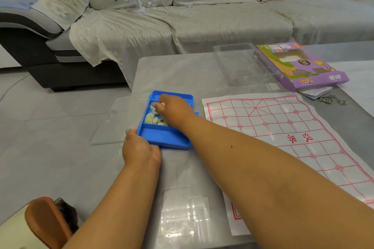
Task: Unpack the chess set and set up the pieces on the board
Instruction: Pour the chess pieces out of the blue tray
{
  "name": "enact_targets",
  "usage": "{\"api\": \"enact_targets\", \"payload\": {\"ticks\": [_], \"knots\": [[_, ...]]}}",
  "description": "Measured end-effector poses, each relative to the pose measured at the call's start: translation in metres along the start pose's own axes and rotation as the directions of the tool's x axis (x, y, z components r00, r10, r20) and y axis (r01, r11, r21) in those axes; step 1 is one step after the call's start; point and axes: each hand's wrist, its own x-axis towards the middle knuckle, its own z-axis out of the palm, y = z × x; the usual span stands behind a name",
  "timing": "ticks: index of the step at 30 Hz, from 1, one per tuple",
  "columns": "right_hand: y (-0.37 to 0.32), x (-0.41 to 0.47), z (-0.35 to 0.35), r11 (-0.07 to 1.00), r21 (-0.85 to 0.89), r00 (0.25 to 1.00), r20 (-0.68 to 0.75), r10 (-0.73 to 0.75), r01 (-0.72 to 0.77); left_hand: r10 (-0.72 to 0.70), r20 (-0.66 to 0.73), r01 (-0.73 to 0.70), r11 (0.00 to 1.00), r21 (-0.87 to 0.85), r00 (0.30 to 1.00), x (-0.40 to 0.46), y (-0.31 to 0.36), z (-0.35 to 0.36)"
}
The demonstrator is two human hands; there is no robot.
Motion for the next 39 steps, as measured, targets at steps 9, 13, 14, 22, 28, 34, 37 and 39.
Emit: {"api": "enact_targets", "payload": {"ticks": [9,13,14,22,28,34,37,39], "knots": [[-0.004,-0.047,-0.019,0.965,0.257,0.936,-0.35,0.038,0.057,0.023,0.098,-0.019,0.999,-0.048,0.995,0.019,0.002,-0.001],[0.01,-0.089,0.003,0.999,0.042,0.97,-0.242,0.001,0.01,0.033,0.119,-0.025,0.997,-0.067,0.992,0.021,0.005,-0.003],[0.014,-0.096,0.01,0.998,-0.065,0.979,-0.205,-0.023,0.01,0.033,0.131,-0.023,0.997,-0.077,0.991,0.022,0.006,-0.004],[0.016,-0.107,0.024,0.882,-0.442,0.951,-0.167,-0.259,0.162,0.014,0.183,0.009,0.992,-0.126,0.983,0.025,0.01,-0.008],[0.019,-0.109,0.022,0.891,-0.431,0.929,-0.255,-0.268,0.139,0.011,0.199,0.015,0.992,-0.128,0.98,0.025,0.008,-0.009],[0.018,-0.113,0.025,0.87,-0.455,0.932,-0.195,-0.306,0.191,0.02,0.221,0.008,0.992,-0.125,0.975,0.025,0.006,-0.008],[0.018,-0.116,0.027,0.872,-0.426,0.921,-0.186,-0.343,0.24,0.01,0.228,0.022,0.991,-0.134,0.974,0.024,0.007,-0.008],[0.015,-0.12,0.021,0.929,-0.288,0.94,-0.179,-0.29,0.232,0.008,0.234,0.024,0.991,-0.135,0.972,0.026,0.007,-0.009]]}}
